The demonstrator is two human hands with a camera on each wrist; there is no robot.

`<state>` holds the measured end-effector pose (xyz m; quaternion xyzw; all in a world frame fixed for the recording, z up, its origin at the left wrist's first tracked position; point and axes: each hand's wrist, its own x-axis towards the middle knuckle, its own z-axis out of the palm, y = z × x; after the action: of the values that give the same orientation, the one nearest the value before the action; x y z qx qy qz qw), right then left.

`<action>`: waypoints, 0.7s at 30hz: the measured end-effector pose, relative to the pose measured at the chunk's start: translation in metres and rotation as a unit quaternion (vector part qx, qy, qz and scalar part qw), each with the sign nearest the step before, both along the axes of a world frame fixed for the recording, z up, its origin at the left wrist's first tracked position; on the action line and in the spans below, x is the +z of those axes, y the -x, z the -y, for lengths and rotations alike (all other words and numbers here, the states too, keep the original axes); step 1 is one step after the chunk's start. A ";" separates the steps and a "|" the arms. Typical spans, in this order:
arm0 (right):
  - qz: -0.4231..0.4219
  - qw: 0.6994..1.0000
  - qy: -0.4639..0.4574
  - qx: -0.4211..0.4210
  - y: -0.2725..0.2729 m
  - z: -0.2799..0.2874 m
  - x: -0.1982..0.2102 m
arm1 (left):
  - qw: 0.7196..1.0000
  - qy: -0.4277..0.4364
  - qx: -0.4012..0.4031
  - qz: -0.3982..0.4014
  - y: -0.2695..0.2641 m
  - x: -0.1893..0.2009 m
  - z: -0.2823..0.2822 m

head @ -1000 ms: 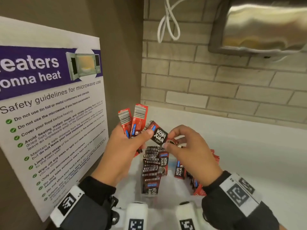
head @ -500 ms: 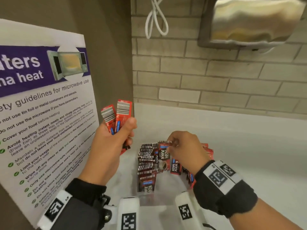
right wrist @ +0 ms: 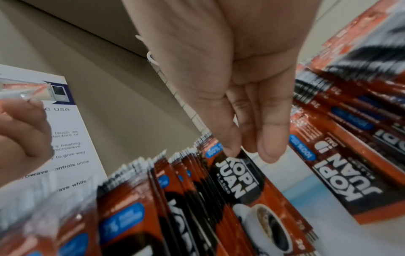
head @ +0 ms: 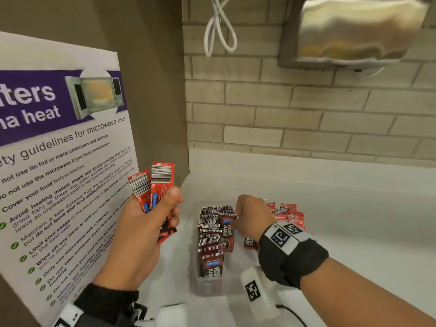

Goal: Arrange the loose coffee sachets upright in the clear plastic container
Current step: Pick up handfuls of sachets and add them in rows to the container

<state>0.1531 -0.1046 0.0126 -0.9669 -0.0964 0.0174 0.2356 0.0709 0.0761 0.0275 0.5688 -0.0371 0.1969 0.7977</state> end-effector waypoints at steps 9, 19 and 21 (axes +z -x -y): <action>-0.003 1.000 -0.022 0.002 0.006 0.010 0.004 | 0.992 0.082 -0.065 -0.073 0.003 -0.003 0.007; 0.016 0.904 -0.393 0.164 0.055 -0.008 0.071 | 0.966 0.147 -0.187 -0.101 0.002 0.012 0.025; 0.031 0.895 -0.384 0.227 0.058 -0.010 0.074 | 0.957 0.158 -0.219 -0.109 0.003 0.015 0.027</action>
<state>0.0950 -0.0943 0.0868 -0.7531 -0.3199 0.0021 0.5749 0.0679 0.0486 0.0426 0.4315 -0.0418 -0.0423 0.9001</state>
